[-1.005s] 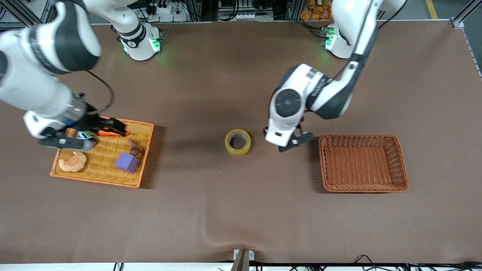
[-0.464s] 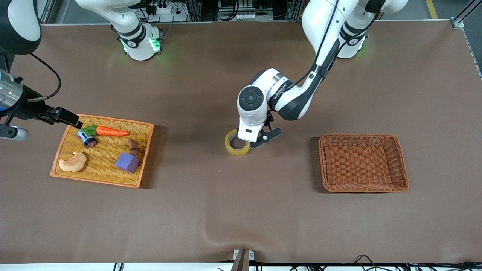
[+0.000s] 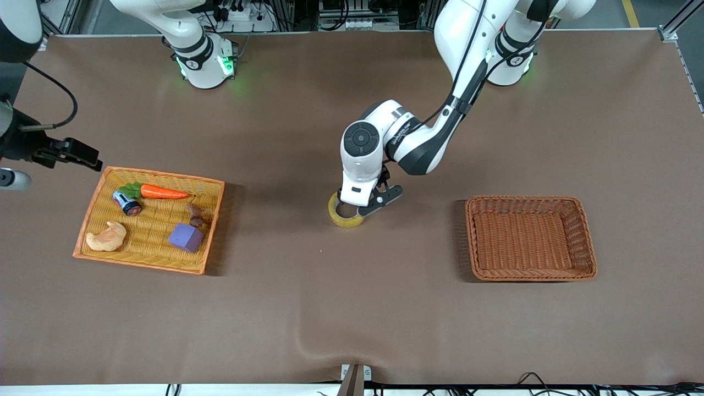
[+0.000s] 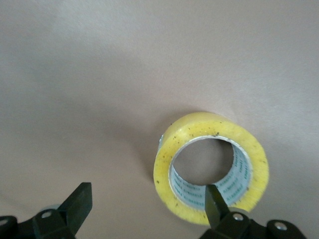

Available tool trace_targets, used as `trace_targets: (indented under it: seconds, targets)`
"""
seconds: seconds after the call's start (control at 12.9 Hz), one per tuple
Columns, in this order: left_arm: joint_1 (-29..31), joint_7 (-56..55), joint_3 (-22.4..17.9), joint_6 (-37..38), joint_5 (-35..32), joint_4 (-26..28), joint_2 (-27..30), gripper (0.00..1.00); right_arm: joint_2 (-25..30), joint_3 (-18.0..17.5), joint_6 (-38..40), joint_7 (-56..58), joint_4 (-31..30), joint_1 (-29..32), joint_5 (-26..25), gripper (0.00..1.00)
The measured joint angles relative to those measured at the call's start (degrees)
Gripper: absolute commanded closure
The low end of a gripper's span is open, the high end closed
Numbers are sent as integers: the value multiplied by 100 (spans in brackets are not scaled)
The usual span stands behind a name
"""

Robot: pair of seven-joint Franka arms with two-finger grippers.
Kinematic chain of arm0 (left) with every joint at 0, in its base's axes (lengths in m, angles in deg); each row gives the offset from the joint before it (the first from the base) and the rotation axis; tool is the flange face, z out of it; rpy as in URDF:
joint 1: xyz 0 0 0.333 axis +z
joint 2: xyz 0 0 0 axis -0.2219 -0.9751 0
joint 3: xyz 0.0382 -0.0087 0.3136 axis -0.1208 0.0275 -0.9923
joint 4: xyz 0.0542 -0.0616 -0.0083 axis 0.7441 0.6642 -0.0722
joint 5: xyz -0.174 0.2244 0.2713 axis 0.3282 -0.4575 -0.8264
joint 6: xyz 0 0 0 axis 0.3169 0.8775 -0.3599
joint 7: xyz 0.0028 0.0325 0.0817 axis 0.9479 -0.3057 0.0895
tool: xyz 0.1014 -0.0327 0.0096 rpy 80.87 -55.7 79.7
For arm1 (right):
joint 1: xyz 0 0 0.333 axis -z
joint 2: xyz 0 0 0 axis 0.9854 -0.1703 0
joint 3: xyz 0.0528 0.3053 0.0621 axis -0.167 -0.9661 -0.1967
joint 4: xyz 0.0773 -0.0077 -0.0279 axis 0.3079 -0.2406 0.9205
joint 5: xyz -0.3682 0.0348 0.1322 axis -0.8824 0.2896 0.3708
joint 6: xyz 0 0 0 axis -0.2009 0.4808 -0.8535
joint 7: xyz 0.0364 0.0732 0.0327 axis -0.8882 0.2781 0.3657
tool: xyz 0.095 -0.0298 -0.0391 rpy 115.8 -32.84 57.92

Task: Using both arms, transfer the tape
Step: 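Grasp the tape with the left gripper while the right gripper withdraws, then carry the tape over the brown wicker basket with the left gripper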

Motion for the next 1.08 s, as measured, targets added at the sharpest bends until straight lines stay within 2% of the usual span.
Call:
trace_targets:
  seconds: [0.31, 0.39, 0.46, 1.08]
  targets:
    - [-143, -165, -17, -570, -24, -23, -460, 0, -20, 0, 45, 60, 12, 12, -1, 0]
    - [-143, -165, -25, -575, -27, -32, -463, 61, -21, 0, 39, 60, 12, 12, -1, 0]
    - [-143, -171, -37, -575, -28, -41, -464, 100, -21, 0, 34, 60, 12, 12, -1, 0]
    - [-133, -189, -70, -548, -118, -142, -383, 100, -45, -4, 31, 85, 11, 16, -4, 0]
